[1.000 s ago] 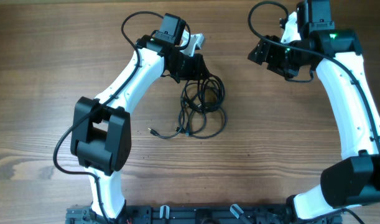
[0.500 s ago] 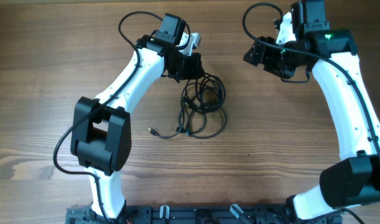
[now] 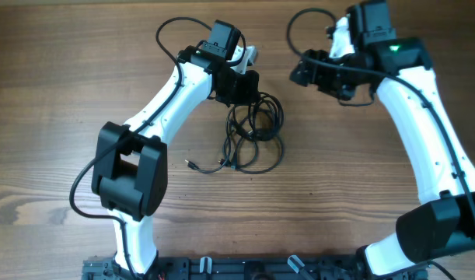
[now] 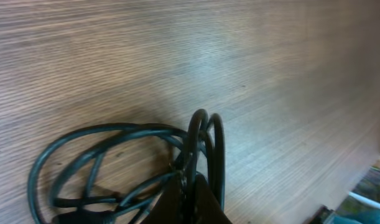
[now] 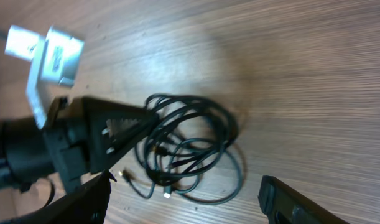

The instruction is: Untangle cables

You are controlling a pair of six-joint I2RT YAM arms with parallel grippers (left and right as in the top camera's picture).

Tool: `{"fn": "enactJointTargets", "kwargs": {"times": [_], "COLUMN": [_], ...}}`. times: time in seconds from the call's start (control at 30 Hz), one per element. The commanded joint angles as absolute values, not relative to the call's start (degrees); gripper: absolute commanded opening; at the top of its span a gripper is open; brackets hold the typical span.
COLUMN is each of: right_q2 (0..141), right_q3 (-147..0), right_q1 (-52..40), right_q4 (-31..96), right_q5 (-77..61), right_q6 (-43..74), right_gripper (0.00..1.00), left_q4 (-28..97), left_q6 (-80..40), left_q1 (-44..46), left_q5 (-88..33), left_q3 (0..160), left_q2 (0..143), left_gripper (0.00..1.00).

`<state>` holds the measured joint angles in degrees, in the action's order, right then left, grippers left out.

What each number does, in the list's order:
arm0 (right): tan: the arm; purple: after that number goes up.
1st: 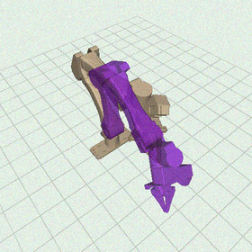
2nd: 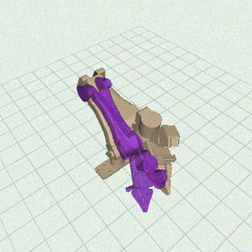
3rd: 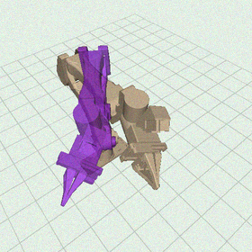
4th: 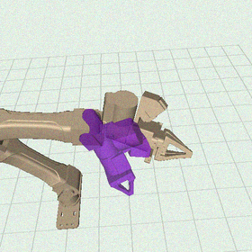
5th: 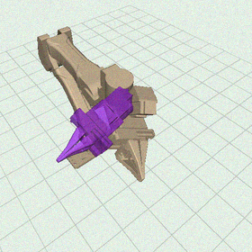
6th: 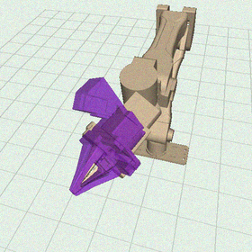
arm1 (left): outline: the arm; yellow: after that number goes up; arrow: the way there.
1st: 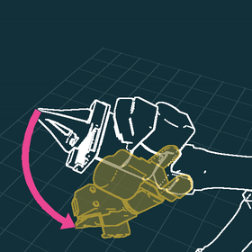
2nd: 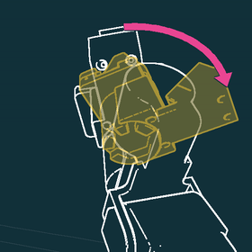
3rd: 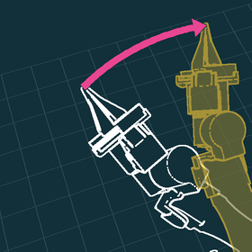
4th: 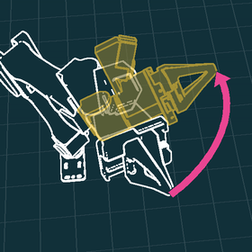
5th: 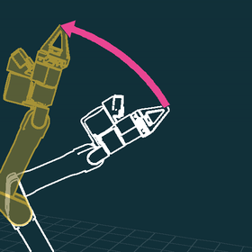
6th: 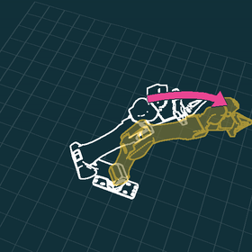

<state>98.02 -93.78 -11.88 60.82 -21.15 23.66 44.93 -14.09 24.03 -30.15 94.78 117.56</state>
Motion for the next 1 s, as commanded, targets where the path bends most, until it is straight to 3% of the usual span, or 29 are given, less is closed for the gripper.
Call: {"fn": "enactJointTargets", "kwargs": {"times": [0.0, 0.1, 0.27, 0.37, 0.5, 0.6, 0.67, 0.8, 0.97], "right_q2": [98.04, 98.04, 98.04, 98.04, 98.04, 98.02, 98.02, 98.02, 98.02], "right_q3": [-93.19, -93.19, -93.19, -93.19, -93.19, -93.19, -93.19, -93.19, -93.21], "right_q1": [-13.39, -13.39, -13.72, -13.72, -13.72, -13.69, -13.65, -13.47, -10.20], "right_q4": [59.68, 56.47, 55.31, 54.54, 52.31, 51.20, 50.96, 50.98, 54.02], "right_q5": [-25.12, -33.98, -31.97, -31.77, -37.69, -40.60, -40.58, -40.38, -38.83], "right_q6": [22.24, 20.82, 23.59, 24.62, 18.83, 15.57, 15.59, 15.16, 16.01], "right_gripper": [0.79, 0.79, 0.78, 0.77, 0.78, 0.78, 0.78, 0.76, 0.75], "left_q4": [44.23, 41.52, 40.32, 28.36, -8.16, -42.83, -63.05, -59.44, -43.40], "left_q6": [-17.04, -32.38, -51.83, -59.44, -73.28, -98.06, -115.09, -120.90, -108.16], "left_q1": [18.61, 12.49, 8.71, 8.34, 8.40, 8.32, 7.07, 5.48, 5.13], "left_q5": [-45.93, -50.68, -52.60, -62.72, -78.06, -75.83, -66.17, -62.89, -64.88], "left_q3": [98.21, 98.54, 98.54, 98.54, 98.54, 98.54, 98.54, 98.54, 98.54], "left_q2": [110.87, 103.72, 99.85, 99.31, 99.20, 99.09, 99.09, 99.09, 99.11], "left_gripper": [0.04, 0.04, 0.04, 0.04, 0.04, 0.04, 0.04, 0.04, 0.04]}}
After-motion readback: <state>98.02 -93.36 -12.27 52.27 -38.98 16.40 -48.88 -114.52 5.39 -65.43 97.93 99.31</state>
